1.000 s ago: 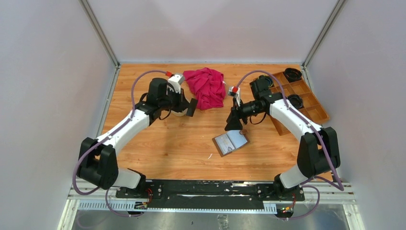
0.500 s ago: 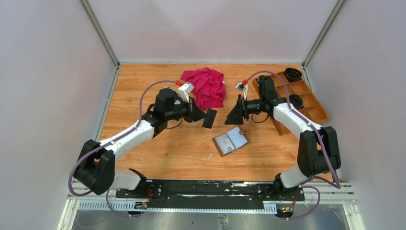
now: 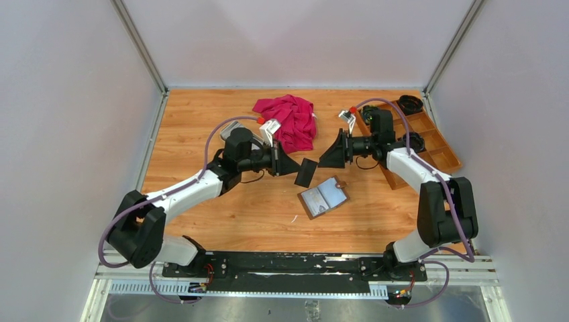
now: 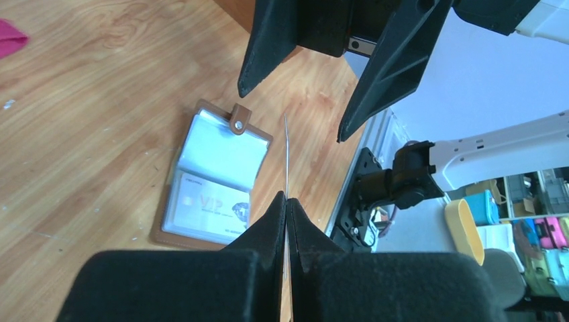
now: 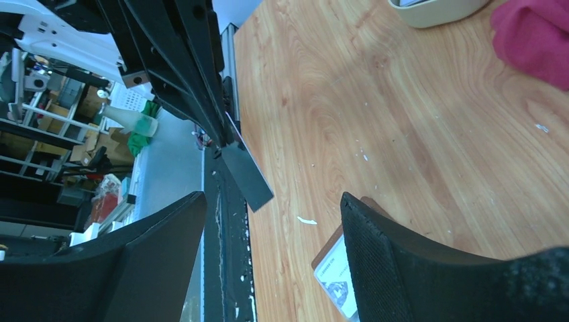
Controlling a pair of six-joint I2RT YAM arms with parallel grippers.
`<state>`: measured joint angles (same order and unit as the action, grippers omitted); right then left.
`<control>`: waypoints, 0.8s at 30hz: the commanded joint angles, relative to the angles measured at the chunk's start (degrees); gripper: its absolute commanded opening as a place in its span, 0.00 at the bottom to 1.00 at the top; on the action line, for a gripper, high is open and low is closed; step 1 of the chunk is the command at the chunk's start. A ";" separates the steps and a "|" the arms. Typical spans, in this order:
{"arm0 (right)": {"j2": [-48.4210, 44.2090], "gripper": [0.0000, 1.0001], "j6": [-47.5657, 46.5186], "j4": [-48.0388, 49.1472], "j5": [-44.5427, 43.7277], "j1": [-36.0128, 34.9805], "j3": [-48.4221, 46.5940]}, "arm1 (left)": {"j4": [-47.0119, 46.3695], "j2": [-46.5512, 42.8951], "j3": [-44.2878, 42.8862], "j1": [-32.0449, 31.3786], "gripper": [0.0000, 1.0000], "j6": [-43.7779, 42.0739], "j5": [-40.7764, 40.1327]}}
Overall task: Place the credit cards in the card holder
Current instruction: Pick up the credit card from the storage box.
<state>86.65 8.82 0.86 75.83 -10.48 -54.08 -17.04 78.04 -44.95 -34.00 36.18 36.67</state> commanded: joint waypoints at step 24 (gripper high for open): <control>1.06 0.00 -0.60 0.78 9.07 -3.68 -0.98 | -3.57 0.09 -0.76 -2.32 0.00 3.78 2.27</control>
<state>87.39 10.98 4.34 83.61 -12.78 -53.82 -18.68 79.33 -45.34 -35.77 39.33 37.95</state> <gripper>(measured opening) 0.007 0.002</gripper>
